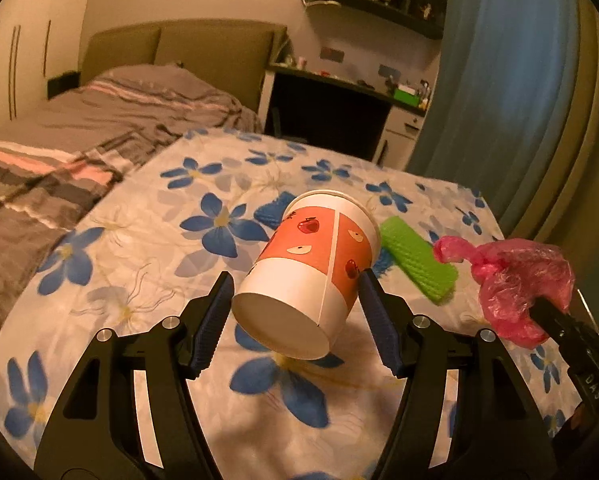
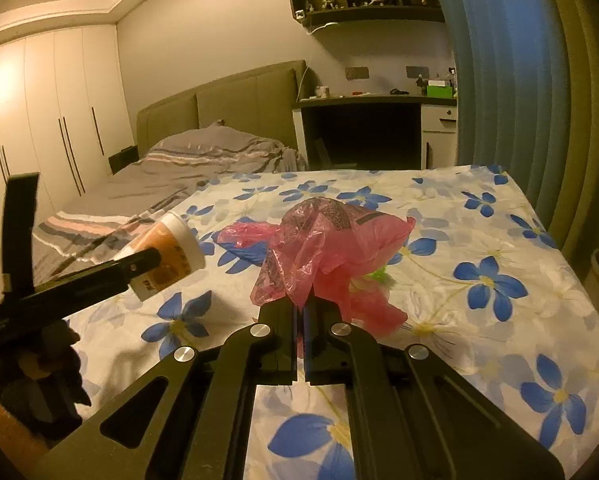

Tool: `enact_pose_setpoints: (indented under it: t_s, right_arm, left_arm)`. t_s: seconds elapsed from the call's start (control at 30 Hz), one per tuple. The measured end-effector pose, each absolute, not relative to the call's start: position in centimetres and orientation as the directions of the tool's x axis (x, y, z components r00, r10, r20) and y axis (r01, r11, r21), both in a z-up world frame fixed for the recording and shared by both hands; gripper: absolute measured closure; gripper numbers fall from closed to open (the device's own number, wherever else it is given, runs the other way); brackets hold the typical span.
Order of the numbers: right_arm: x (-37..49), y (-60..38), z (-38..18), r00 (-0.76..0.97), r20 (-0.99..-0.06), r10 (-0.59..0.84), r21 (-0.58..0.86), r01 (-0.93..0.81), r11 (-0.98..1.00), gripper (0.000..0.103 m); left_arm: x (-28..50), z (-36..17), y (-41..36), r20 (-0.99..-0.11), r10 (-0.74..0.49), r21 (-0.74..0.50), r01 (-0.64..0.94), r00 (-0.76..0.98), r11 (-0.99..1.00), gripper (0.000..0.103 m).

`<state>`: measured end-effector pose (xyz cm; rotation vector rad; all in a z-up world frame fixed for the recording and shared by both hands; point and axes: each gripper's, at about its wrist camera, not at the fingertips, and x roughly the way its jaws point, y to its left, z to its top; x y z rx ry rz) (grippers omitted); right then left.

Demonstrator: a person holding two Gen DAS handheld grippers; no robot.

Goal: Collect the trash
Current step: 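Grasp the white-and-orange paper cup with the left gripper while the right gripper grasps the pink bag, then carry the paper cup and pink bag over the grey bin and release both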

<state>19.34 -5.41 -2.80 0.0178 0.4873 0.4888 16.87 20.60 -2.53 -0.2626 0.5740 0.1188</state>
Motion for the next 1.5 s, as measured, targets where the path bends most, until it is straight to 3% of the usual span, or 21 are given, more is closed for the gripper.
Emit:
enact_pose_setpoints:
  t_s: [0.63,1.5]
  right_arm:
    - [14.9,-15.5,-1.8,0.834,-0.398,0.381,0.156,-0.348,0.925,0.1]
    - [12.9,-26.8,-1.5,0.905,-0.347,0.245,0.206,-0.181,0.962,0.1]
  left_arm:
    - [11.8,0.4,9.9,-0.475,0.009,-0.184,-0.109,0.88,0.977,0.04]
    - [12.6,2.2,-2.7,-0.43,-0.131,-0.136,0.079,0.893,0.988,0.04]
